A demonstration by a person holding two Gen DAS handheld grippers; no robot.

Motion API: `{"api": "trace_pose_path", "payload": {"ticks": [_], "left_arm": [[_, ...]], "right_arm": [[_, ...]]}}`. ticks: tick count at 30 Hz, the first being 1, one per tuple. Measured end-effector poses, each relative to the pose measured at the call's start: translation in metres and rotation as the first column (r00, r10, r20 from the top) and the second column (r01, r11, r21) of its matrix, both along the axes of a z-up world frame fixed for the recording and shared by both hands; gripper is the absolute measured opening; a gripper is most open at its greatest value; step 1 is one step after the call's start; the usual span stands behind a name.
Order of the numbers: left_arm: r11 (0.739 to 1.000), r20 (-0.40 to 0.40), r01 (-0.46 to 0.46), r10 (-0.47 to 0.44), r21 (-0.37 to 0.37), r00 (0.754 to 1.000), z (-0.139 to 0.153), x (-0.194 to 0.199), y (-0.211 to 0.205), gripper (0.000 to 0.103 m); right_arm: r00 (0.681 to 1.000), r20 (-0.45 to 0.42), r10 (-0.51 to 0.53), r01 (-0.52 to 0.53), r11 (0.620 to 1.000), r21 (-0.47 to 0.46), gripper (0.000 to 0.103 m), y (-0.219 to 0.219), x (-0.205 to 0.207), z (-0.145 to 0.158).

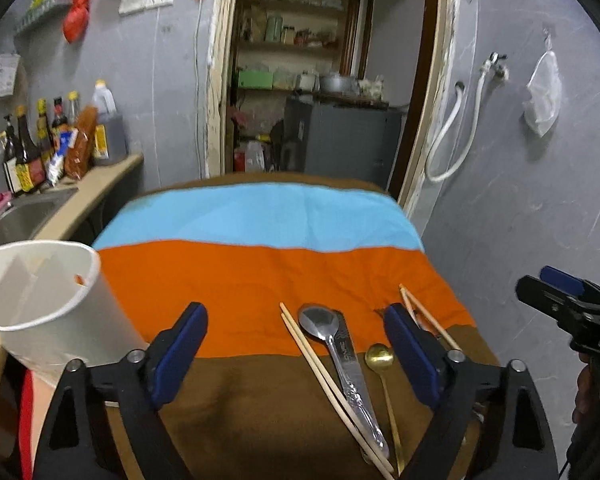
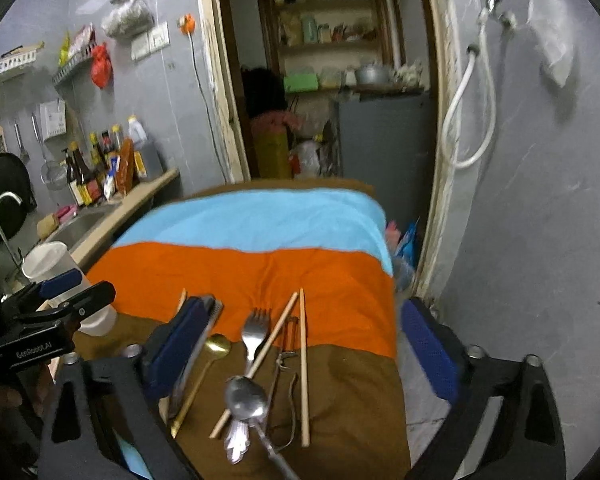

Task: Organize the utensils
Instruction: 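Lower the left tool and grasp a wooden chopstick while the right tool grasps another chopstick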

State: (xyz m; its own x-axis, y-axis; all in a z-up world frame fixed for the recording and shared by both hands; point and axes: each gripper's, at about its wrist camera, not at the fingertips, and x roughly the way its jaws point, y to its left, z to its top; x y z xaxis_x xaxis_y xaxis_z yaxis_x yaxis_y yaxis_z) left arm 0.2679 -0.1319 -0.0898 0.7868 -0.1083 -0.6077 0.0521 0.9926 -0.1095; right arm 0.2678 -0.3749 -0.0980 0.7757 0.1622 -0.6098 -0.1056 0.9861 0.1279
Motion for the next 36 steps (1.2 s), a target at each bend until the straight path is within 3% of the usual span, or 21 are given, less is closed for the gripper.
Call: {"api": "trace_pose_path", "payload": {"ticks": [2,8,12,17,20,29,36], "left_arm": [[1.000,-0.034,0.000,0.000,-0.007,0.999,-0.009,0.010,0.000,0.073],[0.998,-0.143,-0.006,-0.002,-0.057,0.990,-0.035,0.040,-0.001,0.045],[0.995,-0.190,-0.005,-0.014,-0.100,0.982,-0.049,0.055,-0.001,0.031],[0.991,-0.245,0.002,-0.035,-0.130,0.969,-0.061,0.070,-0.005,0.021],[0.989,-0.263,-0.001,-0.039,-0.149,0.964,-0.066,0.072,-0.006,0.021],[0.974,-0.319,-0.042,-0.032,-0.223,0.947,-0.072,0.067,0.007,0.021],[0.960,-0.332,-0.022,-0.075,-0.280,0.940,-0.076,0.074,0.003,0.021]], "right_arm": [[0.999,-0.048,0.018,-0.018,1.000,0.005,0.066,0.000,0.019,-0.015],[0.983,-0.175,0.053,-0.056,0.998,-0.015,0.036,0.008,0.062,-0.062],[0.974,-0.214,0.071,-0.073,0.997,-0.002,0.033,0.014,0.075,-0.083],[0.964,-0.250,0.091,-0.089,0.996,0.017,0.029,0.014,0.083,-0.101],[0.957,-0.269,0.106,-0.103,0.994,0.024,0.023,0.018,0.087,-0.106],[0.946,-0.285,0.152,-0.142,0.988,0.053,0.023,0.020,0.090,-0.112],[0.943,-0.295,0.154,-0.141,0.988,0.063,0.020,0.017,0.089,-0.114]]}}
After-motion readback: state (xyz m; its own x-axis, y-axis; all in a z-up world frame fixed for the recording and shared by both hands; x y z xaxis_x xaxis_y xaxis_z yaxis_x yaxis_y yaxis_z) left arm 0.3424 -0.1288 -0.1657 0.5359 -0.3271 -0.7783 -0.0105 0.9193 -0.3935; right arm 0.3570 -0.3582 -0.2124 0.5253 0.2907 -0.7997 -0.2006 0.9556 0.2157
